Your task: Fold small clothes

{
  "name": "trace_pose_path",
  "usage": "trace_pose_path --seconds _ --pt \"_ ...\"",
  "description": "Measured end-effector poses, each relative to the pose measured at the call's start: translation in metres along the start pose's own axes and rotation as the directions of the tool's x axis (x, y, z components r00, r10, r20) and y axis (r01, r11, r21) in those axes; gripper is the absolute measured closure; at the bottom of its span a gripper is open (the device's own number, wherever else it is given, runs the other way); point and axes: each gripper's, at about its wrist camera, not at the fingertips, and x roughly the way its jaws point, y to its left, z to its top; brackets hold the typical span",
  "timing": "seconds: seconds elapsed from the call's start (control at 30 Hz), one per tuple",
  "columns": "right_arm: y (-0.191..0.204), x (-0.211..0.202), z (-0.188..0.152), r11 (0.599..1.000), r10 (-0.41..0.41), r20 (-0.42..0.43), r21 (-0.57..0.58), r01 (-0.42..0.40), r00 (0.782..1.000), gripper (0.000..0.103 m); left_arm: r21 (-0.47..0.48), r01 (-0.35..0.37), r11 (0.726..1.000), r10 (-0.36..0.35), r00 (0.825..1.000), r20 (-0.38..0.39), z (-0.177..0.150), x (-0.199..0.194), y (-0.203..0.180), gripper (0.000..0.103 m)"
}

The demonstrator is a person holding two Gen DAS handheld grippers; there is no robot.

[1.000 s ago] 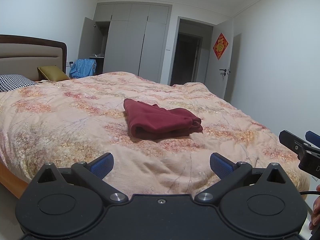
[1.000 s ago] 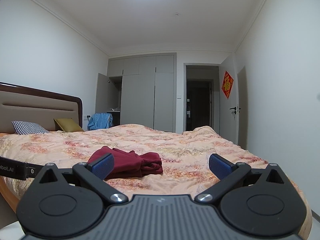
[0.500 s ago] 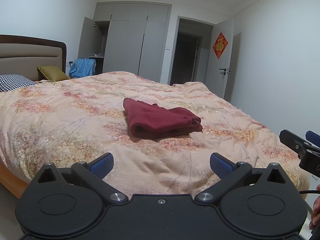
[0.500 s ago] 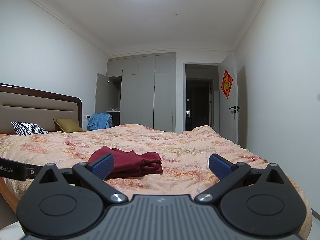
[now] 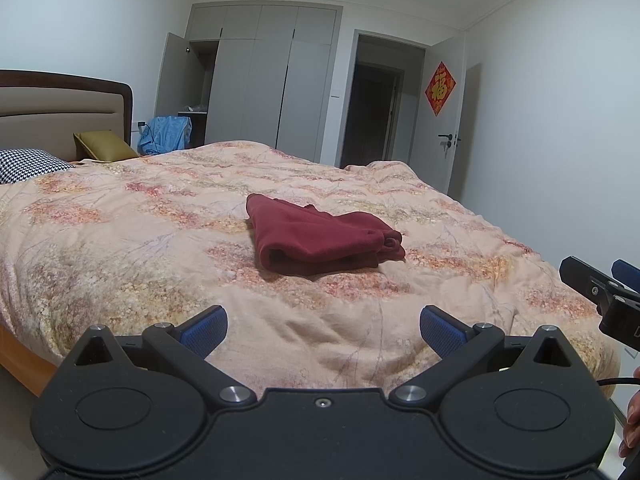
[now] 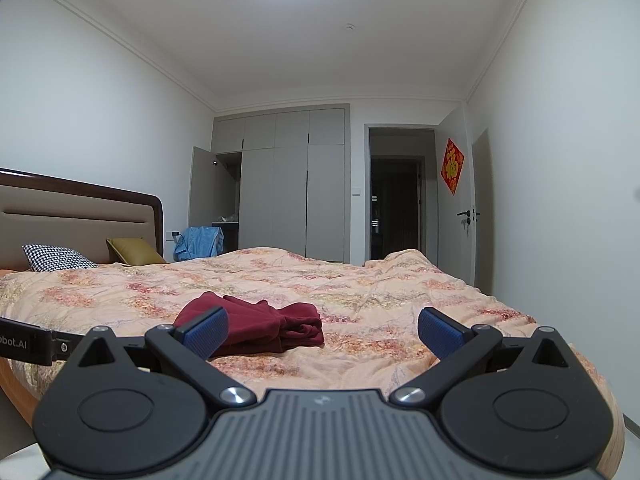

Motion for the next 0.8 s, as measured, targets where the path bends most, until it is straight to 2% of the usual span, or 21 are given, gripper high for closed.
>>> trace_pose_path --seconds 0.8 --pt "0.0007 0.0009 -0.0018 1.000 -0.004 -0.004 0.008 0.004 1.000 0.000 0.002 0.000 1.000 0.000 1.000 -0.006 -0.0041 0.0000 -0.0012 0.001"
